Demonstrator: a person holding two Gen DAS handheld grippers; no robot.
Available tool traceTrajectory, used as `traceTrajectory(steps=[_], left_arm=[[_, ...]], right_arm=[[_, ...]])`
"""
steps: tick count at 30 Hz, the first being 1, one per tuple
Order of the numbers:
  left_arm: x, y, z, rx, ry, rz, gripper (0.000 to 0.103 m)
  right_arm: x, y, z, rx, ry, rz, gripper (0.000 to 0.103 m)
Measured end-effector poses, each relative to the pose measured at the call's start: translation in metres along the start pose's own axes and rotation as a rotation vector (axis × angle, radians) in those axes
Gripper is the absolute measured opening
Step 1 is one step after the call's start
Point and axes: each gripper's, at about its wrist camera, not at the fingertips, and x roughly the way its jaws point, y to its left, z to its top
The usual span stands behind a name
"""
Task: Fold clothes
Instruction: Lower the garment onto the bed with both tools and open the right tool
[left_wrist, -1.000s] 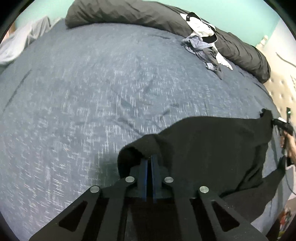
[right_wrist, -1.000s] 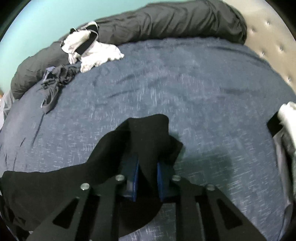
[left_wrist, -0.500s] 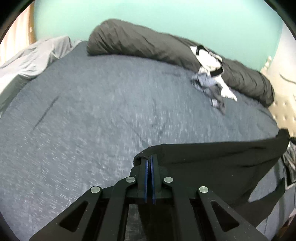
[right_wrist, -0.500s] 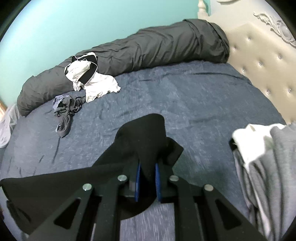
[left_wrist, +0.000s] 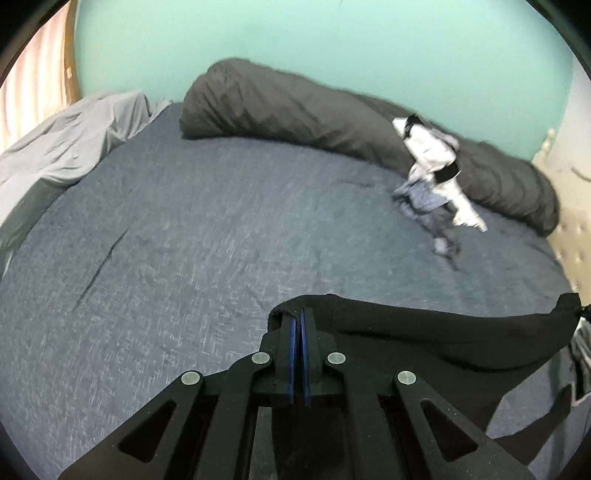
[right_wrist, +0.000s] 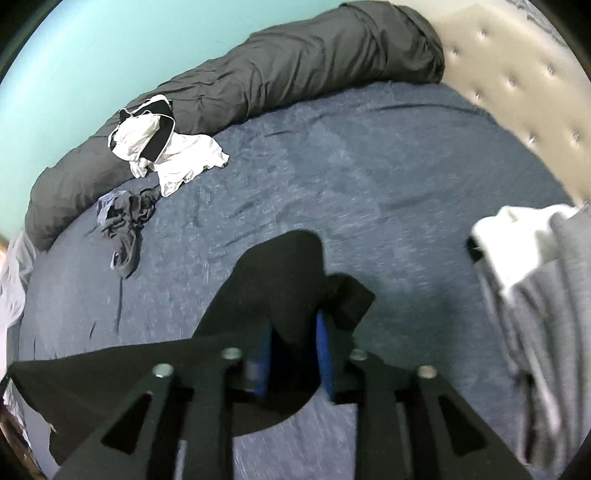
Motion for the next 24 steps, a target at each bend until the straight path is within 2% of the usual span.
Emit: traceTrajectory(steps=[2,6,12,18,24], left_arm=[[0.025,0.003,-0.003,-0.002,0.044,0.031,0.003],[0.057,0.011,-0.010,-0.032,0.083,0.064,0.003],[0.086,0.016,-0.022,-0.028,0.123,0.091,0.003],[0.092,0.024,-0.027,-0.039,0.141,0.097,0.003],[0.092,0.023,-0.028,-0.041,0.141,0.099,0.003]], right_arm=[[0.014,0.003,0.000,-0.014,-0.007,-0.012,0.032],[0.036,0.000,0.000,-0.061,-0.033,-0.035,0.037],[0.064,-0.030,-0.009,-0.094,-0.010,-0.110,0.040],[0.079,-0.065,-0.036,-0.045,-0.010,-0.084,0.041],[0.082,-0.060,-0.070,-0.057,0.023,0.019,0.041]])
